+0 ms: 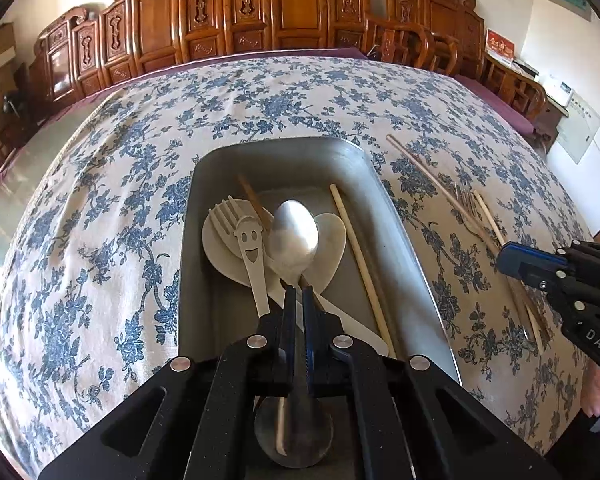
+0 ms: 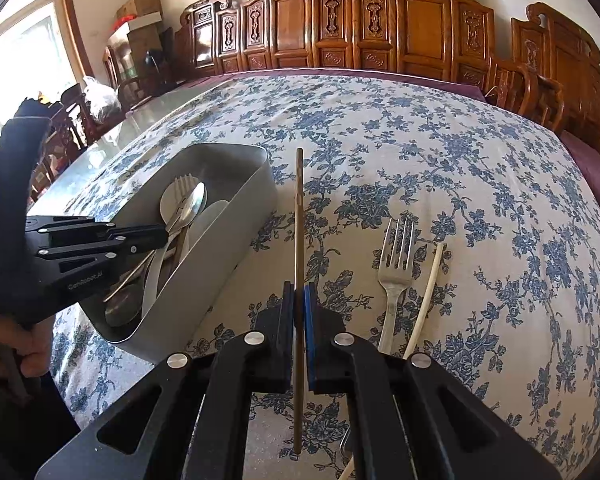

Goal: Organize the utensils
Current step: 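Carry the metal spoon into the tray and open the left gripper while the right holds the chopstick, then lower the held chopstick into the tray and open the right gripper, then move both grippers toward the metal fork and the last wooden chopstick, then grasp the metal fork with the left gripper while the right gripper grasps the chopstick, then carry the metal fork into the tray and open the left gripper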

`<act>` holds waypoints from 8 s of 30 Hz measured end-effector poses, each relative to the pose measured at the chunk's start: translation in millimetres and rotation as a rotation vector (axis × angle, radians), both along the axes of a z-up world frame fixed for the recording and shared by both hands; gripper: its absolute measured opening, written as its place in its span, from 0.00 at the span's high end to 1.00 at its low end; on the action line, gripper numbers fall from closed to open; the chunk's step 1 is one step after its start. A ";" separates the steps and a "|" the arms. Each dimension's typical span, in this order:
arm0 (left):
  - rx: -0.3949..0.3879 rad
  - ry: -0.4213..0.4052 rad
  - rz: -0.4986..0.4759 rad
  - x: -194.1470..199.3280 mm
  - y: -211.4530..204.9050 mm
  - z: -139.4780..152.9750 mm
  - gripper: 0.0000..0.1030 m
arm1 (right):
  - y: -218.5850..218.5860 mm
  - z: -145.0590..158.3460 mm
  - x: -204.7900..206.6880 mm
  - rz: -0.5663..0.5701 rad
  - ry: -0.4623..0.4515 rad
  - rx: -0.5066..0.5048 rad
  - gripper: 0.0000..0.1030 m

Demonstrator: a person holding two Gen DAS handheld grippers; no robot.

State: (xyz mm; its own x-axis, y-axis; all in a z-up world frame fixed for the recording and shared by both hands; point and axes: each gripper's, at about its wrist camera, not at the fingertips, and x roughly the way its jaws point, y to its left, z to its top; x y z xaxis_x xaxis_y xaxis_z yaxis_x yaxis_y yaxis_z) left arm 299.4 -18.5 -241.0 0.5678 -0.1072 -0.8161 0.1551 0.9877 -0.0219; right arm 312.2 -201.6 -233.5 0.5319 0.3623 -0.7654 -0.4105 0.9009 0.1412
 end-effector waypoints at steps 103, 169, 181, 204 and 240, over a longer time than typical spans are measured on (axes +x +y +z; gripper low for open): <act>-0.075 -0.146 -0.044 -27.9 -14.6 54.8 0.29 | -51.2 -19.5 13.6 -0.190 0.034 -0.116 0.81; -0.054 0.084 -0.209 26.4 -180.7 -25.7 0.78 | -133.7 -30.3 21.7 -0.280 0.087 0.018 0.94; 0.005 0.088 -0.185 23.1 -167.1 -24.3 0.94 | -127.6 -30.7 21.3 -0.261 0.094 0.023 0.94; -0.046 -0.055 -0.159 -39.0 -105.3 43.3 0.94 | -70.8 -16.9 10.2 -0.199 0.051 -0.018 0.94; -0.096 -0.154 0.012 -32.3 -9.5 82.2 0.94 | 1.0 36.8 -39.3 -0.014 -0.067 0.114 0.94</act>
